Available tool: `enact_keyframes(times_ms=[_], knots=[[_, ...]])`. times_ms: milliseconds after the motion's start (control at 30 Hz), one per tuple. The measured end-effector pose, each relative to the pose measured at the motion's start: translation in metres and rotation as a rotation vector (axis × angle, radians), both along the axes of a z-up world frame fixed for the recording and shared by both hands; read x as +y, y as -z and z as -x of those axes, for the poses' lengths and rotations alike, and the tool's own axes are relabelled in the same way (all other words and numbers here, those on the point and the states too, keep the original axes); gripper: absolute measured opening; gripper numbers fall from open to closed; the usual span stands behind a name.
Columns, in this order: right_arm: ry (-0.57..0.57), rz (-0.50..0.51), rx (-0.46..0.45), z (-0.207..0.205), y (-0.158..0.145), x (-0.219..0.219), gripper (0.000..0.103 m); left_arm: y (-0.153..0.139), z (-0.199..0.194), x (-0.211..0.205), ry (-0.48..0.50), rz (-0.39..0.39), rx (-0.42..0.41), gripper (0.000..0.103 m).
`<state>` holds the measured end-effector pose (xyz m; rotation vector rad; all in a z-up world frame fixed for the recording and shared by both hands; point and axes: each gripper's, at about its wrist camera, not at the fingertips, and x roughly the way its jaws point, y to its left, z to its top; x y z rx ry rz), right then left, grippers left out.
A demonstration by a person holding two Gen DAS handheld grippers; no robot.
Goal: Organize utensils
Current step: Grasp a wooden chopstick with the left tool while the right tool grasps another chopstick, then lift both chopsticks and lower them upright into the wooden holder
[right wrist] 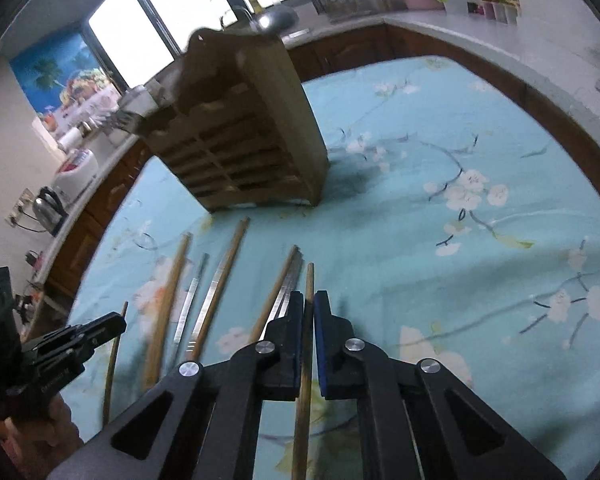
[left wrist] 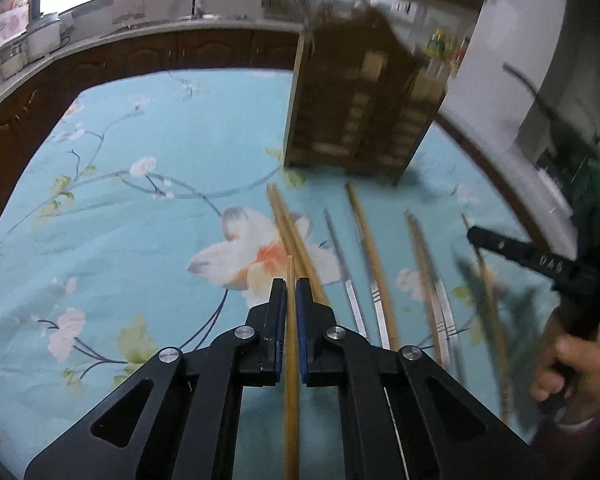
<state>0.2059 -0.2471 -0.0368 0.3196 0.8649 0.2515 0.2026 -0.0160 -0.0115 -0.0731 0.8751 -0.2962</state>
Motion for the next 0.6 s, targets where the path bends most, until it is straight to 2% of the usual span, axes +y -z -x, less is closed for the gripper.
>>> enact_keyframes(times_ms=[167,300,600], knots=[[-0.003,-0.024,-0.088,0.018,-0.038,-0.001,0.005,-0.042,0.016,0.010,0.008,0.071,-0.089,0.004],[-0.004,-0.033,-0.168,0.028,-0.071,-0.003,0.005,-0.074,0.026,0.014,0.026,0.099,-0.157,0.004],[0.007,-0.046,-0.316,0.046,-0.125,-0.010,0.005,-0.123,0.041,0.026,0.037,0.157,-0.283,0.004]])
